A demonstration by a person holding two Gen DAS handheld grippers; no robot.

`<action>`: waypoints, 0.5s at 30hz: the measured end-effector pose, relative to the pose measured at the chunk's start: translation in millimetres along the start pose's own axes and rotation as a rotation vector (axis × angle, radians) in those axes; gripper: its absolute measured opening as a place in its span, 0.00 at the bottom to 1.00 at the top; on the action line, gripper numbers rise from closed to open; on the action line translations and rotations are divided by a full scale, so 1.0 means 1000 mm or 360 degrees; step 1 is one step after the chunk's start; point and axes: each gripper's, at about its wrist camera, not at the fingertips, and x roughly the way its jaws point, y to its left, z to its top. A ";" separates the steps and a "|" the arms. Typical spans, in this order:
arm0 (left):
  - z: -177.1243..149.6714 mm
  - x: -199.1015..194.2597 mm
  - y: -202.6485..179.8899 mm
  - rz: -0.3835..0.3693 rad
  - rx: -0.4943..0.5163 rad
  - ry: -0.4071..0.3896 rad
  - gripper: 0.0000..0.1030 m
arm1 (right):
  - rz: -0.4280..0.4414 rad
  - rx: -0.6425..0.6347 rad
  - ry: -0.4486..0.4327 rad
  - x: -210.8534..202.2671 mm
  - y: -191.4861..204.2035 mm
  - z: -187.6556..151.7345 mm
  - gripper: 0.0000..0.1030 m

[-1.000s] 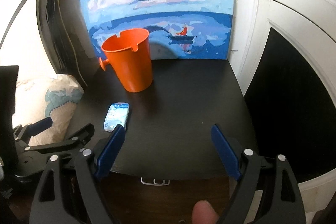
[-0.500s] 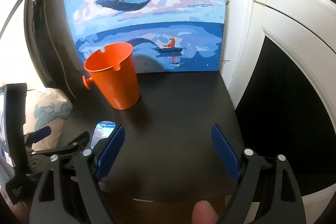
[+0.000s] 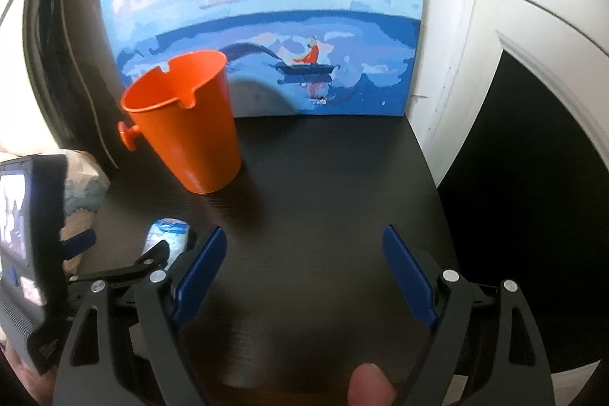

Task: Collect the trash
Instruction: 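Lower the left gripper around the blue diaper pack and close on it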

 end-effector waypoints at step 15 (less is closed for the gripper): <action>0.000 0.028 -0.012 -0.0005 0.0009 0.0063 0.96 | -0.0081 -0.0002 0.0116 0.051 -0.005 -0.015 0.82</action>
